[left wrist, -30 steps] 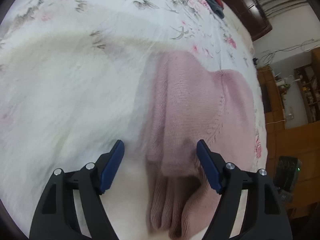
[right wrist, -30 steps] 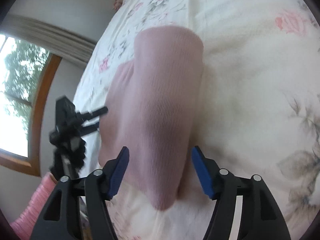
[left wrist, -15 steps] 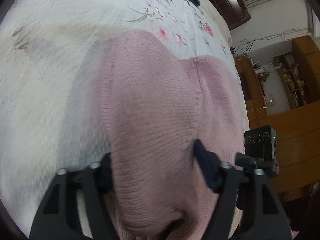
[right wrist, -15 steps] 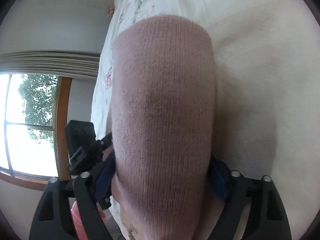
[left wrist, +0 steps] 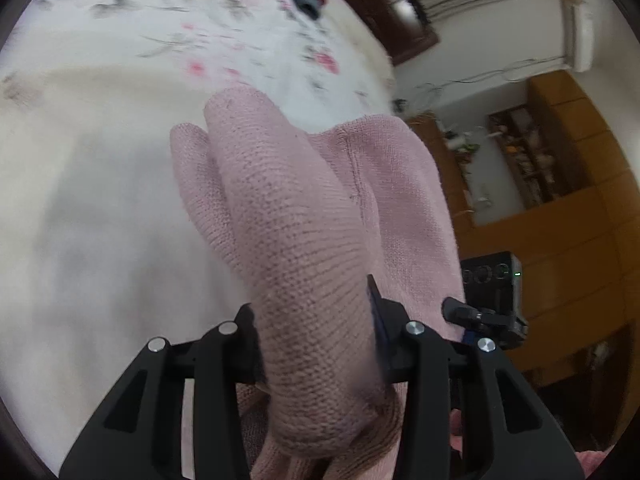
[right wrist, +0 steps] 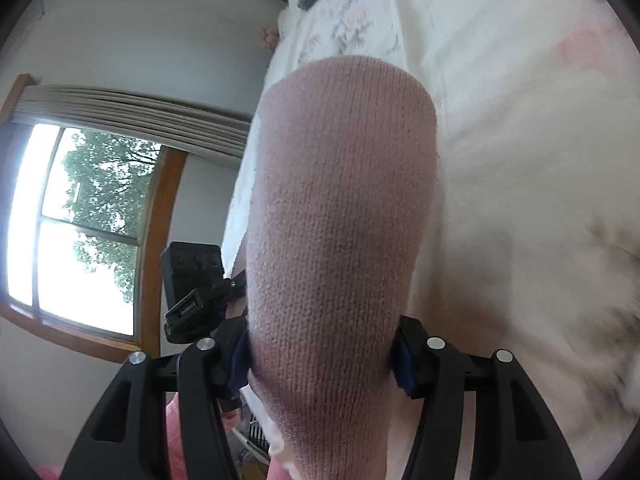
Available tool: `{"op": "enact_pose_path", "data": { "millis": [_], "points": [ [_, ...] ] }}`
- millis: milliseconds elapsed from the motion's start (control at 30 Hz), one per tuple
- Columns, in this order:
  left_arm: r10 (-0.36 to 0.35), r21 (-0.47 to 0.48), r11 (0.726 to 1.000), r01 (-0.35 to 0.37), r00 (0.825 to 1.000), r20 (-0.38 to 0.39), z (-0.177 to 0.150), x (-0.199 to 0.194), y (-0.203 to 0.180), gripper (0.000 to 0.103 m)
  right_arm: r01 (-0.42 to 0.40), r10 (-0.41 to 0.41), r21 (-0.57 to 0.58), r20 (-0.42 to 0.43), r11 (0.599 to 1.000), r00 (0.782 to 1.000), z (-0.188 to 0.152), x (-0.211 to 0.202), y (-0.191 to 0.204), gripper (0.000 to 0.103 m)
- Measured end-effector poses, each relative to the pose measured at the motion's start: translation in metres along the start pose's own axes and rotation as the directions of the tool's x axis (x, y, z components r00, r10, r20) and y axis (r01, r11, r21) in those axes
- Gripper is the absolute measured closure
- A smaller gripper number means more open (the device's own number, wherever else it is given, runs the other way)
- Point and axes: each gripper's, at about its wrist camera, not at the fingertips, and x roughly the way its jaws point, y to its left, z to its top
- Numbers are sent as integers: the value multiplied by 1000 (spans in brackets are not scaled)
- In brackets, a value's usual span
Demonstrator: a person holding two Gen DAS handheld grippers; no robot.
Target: Fold small clothes
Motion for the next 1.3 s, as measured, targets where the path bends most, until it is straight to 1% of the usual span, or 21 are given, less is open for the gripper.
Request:
{"op": "enact_pose_path", "data": {
  "millis": [33, 100, 200, 300, 367, 433, 500, 567, 633, 733, 800, 900, 967, 1067, 1167, 1267, 1300],
  "points": [
    [-11, 7, 1000, 11, 1000, -4, -5, 3, -8, 64, 1, 0, -7, 5, 1000, 1000, -10, -22, 2, 46],
    [-35, 16, 999, 35, 999, -18, -23, 15, -32, 64, 5, -5, -8, 9, 1000, 1000, -23, -45, 5, 46],
    [-38, 25, 999, 39, 999, -39, -50, 32, -55, 64, 23, -23, 10, 7, 1000, 1000, -49, -82, 3, 45],
    [-25, 34, 999, 27, 998, -59, -75, 50, -66, 64, 52, -52, 10, 5, 999, 999, -70, -108, -7, 45],
    [-19, 18, 1000, 20, 997, -75, -90, 57, -65, 64, 65, -65, 22, 4, 998, 998, -80, -121, -19, 45],
    [11, 9, 1000, -10, 995, -98, -103, 72, -61, 64, 80, -80, 44, -4, 996, 997, -89, -129, -37, 45],
    [41, -2, 999, -41, 992, -117, -111, 86, -52, 64, 91, -90, 89, -16, 992, 996, -98, -127, -60, 45],
    [86, -5, 996, -88, 987, -134, -119, 101, -38, 64, 109, -106, 120, -31, 987, 994, -105, -125, -82, 45],
    [114, 3, 993, -115, 983, -142, -123, 109, -26, 63, 147, -143, 150, -37, 978, 989, -113, -116, -106, 44],
    [109, -14, 994, -112, 984, -145, -124, 115, -9, 58, 137, -136, 162, -15, 977, 991, -125, -109, -124, 39],
    [128, -2, 992, -130, 981, -144, -122, 116, -6, 53, 139, -141, 164, -2, 977, 990, -131, -108, -124, 37],
    [159, -4, 987, -162, 975, -156, -116, 117, -9, 47, 201, -202, 107, -5, 974, 979, -132, -107, -108, 34],
    [192, 11, 981, -193, 969, -154, -115, 113, -16, 45, 224, -224, 95, -7, 970, 975, -133, -109, -97, 31],
    [262, 62, 965, -256, 955, -139, -117, 99, -28, 45, 271, -271, 52, -1, 961, 963, -132, -104, -74, 28],
    [317, 108, 946, -306, 942, -107, -123, 82, -44, 45, 281, -282, 37, 3, 959, 960, -148, -119, -73, 27],
    [336, 168, 933, -319, 939, -80, -141, 67, -65, 45, 273, -274, 30, 5, 961, 962, -166, -127, -70, 27],
    [346, 200, 923, -327, 936, -69, -150, 62, -76, 44, 269, -269, 28, 4, 963, 963, -172, -129, -70, 27]
  ]
}}
